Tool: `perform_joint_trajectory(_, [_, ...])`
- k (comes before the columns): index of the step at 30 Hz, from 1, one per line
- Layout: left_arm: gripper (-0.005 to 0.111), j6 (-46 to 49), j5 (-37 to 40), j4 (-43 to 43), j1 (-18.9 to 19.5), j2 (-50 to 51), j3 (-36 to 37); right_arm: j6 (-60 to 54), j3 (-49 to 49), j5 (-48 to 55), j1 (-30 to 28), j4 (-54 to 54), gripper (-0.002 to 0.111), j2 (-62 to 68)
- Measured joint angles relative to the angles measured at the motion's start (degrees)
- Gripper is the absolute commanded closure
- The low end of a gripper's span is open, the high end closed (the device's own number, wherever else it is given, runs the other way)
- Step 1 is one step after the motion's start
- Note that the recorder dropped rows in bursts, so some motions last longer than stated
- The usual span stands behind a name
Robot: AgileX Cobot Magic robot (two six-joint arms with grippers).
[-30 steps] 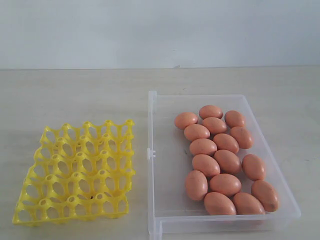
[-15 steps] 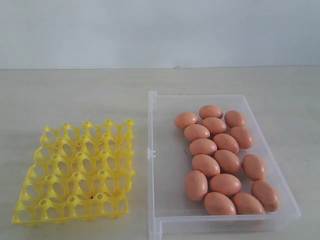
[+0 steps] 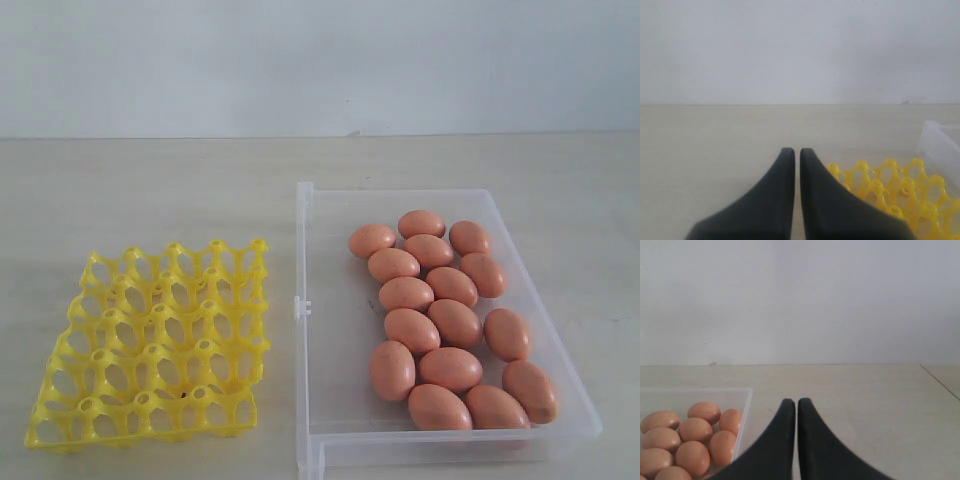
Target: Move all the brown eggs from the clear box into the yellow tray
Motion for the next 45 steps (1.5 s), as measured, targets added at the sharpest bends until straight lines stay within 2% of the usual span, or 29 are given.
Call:
perform_joint_trajectory(24, [0.103,0.0,0.0,0.0,0.0,0.0,0.0,0.0,0.0,0.0,0.0,0.0,0.109,0.0])
perform_joint_trajectory(29, [0.103,0.0,0.0,0.0,0.0,0.0,0.0,0.0,0.0,-2.7,0.0,0.0,0.109,0.0])
perform_joint_trajectory(32, [0.103,0.0,0.0,0.0,0.0,0.0,0.0,1.9,0.0,-8.4,0.0,0.8,0.109,0.0])
perform_joint_trajectory(35, [0.103,0.0,0.0,0.0,0.0,0.0,0.0,8.9,0.0,-16.8,0.0,2.9,0.109,-0.1])
perform_joint_trajectory(39, [0.103,0.0,0.0,0.0,0.0,0.0,0.0,25.9,0.0,-27.7,0.0,3.5,0.109,-0.1])
perform_joint_trajectory(40, [0.103,0.0,0.0,0.0,0.0,0.0,0.0,28.4,0.0,-27.8,0.0,2.9,0.109,-0.1])
perform_joint_trajectory(42, [0.103,0.0,0.0,0.0,0.0,0.0,0.0,36.4,-0.6,-25.1,0.0,-3.5,0.109,-0.1])
perform_joint_trajectory(44, [0.103,0.0,0.0,0.0,0.0,0.0,0.0,47.0,-1.7,-25.0,0.0,-18.4,0.109,1.9])
perform_joint_trajectory(45, [0.103,0.0,0.0,0.0,0.0,0.0,0.0,52.2,-2.2,-29.1,0.0,-28.1,0.109,5.2])
